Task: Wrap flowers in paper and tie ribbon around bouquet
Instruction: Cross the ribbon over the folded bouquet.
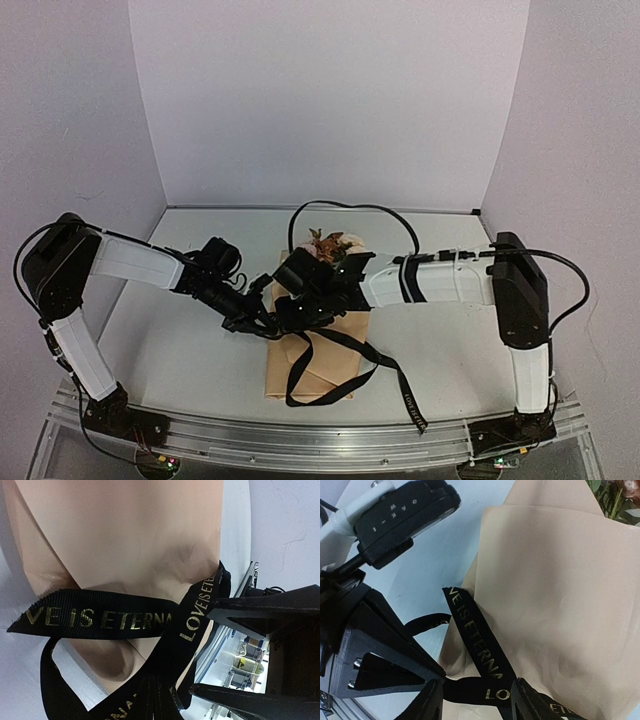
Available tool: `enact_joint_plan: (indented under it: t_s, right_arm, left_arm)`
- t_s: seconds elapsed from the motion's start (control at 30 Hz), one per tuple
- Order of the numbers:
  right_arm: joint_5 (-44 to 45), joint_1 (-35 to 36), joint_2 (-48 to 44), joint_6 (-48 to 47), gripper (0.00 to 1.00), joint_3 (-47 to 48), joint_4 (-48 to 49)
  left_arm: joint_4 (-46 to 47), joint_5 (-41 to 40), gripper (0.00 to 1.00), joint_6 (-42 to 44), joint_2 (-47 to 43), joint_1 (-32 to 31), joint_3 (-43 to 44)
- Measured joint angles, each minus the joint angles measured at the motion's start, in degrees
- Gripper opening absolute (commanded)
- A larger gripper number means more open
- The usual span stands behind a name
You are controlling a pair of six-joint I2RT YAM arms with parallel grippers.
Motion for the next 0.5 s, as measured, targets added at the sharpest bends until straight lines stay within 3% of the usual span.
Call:
enact_joint_plan:
  t_s: [0.3, 0.5]
  right_arm:
    - [0.53, 0.32, 7.26, -4.33, 0.44, 5.82, -2.68]
    - [1.45, 0.28, 9.75, -5.49, 0.29, 8.07, -4.28]
  left_arm:
    - [0.64, -2.53, 0.0, -1.43, -0.29, 0.02, -2.18]
    - [1.43, -2.77, 0.0, -1.67, -0.47, 0.11, -2.21]
